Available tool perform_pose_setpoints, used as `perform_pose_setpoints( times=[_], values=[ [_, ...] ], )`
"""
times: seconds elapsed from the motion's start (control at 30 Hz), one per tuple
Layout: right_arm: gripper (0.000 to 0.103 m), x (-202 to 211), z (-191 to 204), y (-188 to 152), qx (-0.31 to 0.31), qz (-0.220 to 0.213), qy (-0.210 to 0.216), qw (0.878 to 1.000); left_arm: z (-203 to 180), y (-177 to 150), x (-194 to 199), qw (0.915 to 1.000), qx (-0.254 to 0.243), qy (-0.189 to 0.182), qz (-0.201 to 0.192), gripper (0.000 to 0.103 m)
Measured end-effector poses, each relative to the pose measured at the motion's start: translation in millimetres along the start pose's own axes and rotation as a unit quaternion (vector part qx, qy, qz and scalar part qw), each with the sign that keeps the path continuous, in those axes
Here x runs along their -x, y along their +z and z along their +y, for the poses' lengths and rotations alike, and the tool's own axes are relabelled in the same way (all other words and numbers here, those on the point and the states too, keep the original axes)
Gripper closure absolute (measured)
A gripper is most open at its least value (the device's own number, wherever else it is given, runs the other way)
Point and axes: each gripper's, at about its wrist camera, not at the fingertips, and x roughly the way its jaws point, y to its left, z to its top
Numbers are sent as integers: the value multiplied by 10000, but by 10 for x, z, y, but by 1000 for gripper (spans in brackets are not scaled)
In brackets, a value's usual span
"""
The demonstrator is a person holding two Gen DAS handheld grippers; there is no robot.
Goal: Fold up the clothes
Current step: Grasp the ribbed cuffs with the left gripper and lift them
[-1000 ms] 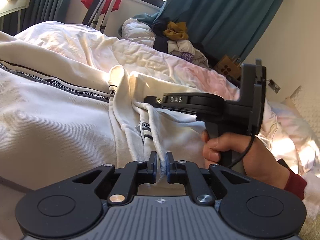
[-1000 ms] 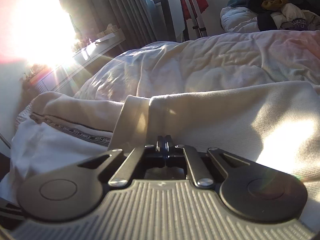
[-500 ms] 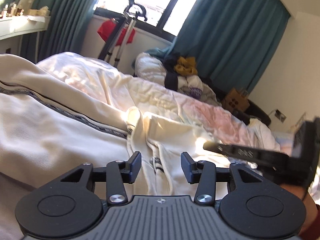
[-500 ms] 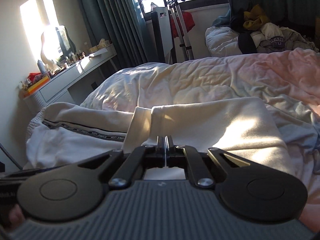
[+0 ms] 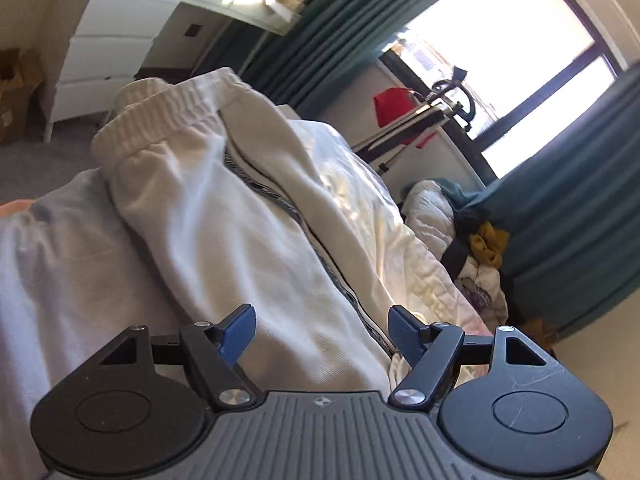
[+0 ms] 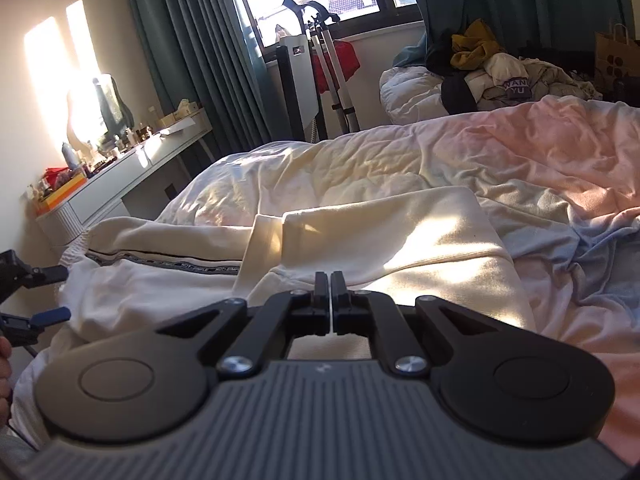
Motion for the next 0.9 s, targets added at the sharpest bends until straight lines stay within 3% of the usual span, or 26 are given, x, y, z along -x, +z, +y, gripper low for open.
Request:
perform_pose_setpoints(
  times=[0.17, 0.27, 0.47, 0.6, 0.7, 0.8, 0.9],
  values=[
    [98, -39, -55, -19, -133, 65, -70, 9999, 348, 208, 66, 9976, 406, 532, -177, 25],
    [98, -86, -67, -51, -178, 157, -144, 9996, 565, 295, -29, 9942, 911, 569, -93, 26],
    [98, -283, -148, -231, -372, 386, -503, 9973, 730, 516, -302, 9889, 1254, 635, -488, 28],
    [98, -325, -44, -333, -205, 182, -614, 9977, 825, 607, -497, 9829, 1541, 713, -714, 28],
    [98, -374, 58, -366, 14, 109, -642, 9979, 807, 618, -616, 9826, 1461, 828, -789, 28],
    [98, -565, 52, -466, 48, 385, -655, 9971, 682, 619, -726, 9836, 1193, 1014, -894, 25],
    [99, -645, 59, -517, 110, 451, -705, 9964, 625, 618, -779, 9820, 1092, 1165, -1007, 35]
  ],
)
